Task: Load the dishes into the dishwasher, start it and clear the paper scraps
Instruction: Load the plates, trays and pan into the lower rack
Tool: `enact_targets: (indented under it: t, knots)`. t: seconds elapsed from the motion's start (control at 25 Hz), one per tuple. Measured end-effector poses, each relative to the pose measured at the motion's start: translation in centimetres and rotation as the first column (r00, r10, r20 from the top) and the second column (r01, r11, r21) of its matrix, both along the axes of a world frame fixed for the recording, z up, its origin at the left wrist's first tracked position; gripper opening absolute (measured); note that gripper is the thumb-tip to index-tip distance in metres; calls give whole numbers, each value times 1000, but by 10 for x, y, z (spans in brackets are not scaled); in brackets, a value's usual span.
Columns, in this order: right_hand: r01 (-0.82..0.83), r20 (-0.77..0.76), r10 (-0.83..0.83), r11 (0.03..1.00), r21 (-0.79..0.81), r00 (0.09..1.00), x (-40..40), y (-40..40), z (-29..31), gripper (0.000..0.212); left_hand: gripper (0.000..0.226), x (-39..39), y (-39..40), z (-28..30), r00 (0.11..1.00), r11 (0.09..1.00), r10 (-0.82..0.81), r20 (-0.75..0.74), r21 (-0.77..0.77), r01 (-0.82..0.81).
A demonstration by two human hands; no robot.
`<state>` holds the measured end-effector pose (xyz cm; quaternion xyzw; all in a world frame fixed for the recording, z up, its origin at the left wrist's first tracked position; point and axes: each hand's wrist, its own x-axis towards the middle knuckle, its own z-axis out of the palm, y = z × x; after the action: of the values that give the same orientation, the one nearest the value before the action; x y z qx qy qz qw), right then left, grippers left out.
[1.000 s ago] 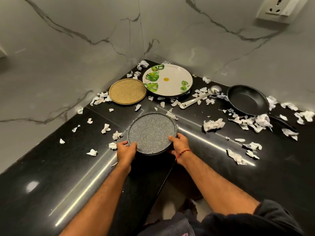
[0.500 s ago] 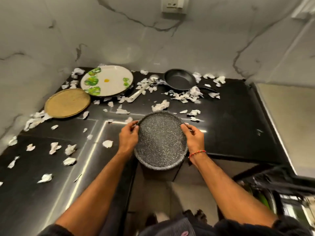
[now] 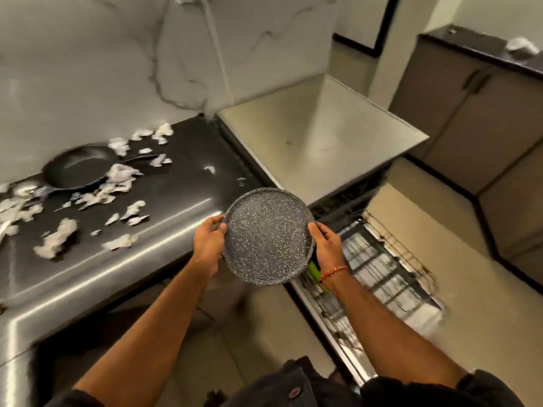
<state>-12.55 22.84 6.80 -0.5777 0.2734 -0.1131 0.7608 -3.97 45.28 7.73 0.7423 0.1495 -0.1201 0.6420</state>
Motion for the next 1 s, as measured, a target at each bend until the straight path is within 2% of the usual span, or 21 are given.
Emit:
enact_targets:
  t: [0.12, 0.28, 0.4, 0.52, 0.72, 0.84, 0.92, 1.0]
  knots:
    - [42, -129, -34, 997, 60, 991, -38, -97, -17, 15, 17, -2, -97, -11, 991, 993, -115, -64, 20, 116]
    - [135, -261, -112, 988, 72, 959, -88, -183, -45, 35, 22, -15, -198, -53, 929, 951, -291, -228, 41, 308]
    - [227, -273, -221, 974, -10, 936, -97, -224, -62, 31, 31, -17, -252, -80, 820, 858, -467, -330, 55, 511]
    - [299, -281, -299, 953, -43, 912, -86, -260, -86, 29, 45, 11, -305, -95, 742, 761, -568, -356, 116, 638]
    - [408, -351, -425, 904, -127, 834, -55, -323, -170, 30, 48, 77, -408, -150, 575, 566, -726, -378, 147, 811]
    - [431, -389, -466, 884, -180, 795, -24, -354, -234, 30, 51, 107, -470, -197, 604, 566, -717, -347, 216, 796]
    - [466, -390, -502, 864, -189, 772, -7, -367, -296, 29, 51, 121, -496, -253, 621, 568, -712, -327, 252, 784]
    - [490, -387, -529, 848, -202, 755, 2, -371, -356, 24, 50, 128, -510, -312, 601, 539, -719, -349, 265, 799]
